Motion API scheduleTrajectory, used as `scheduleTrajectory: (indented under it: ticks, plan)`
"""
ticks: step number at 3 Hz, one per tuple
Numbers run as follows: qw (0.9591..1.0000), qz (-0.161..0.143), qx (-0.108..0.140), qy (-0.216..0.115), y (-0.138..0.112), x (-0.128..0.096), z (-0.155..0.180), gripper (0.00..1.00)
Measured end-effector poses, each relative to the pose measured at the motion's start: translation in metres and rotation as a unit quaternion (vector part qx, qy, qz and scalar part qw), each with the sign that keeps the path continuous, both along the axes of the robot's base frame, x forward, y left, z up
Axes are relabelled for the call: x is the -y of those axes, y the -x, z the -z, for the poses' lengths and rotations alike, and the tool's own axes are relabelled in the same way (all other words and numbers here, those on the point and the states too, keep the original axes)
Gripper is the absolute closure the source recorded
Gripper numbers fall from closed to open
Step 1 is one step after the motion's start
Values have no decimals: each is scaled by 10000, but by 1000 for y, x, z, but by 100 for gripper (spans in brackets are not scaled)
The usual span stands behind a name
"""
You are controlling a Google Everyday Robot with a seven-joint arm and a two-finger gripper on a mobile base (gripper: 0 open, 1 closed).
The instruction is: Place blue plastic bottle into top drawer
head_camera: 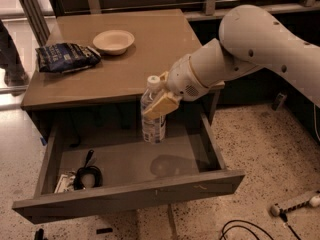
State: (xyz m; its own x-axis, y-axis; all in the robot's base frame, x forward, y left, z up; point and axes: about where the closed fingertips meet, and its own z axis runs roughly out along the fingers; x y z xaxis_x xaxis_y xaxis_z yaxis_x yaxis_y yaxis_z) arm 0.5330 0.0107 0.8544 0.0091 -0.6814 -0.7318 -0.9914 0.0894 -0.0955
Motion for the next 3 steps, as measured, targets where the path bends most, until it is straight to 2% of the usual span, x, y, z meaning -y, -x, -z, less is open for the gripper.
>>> scheduleTrajectory:
  ticks: [1, 2, 3]
  plan:
    - [9995, 29, 290, -141, 7, 2, 43, 100]
    - [9995, 28, 291, -140, 7, 2, 43, 100]
    - [9986, 89, 497, -142, 2, 5, 54, 100]
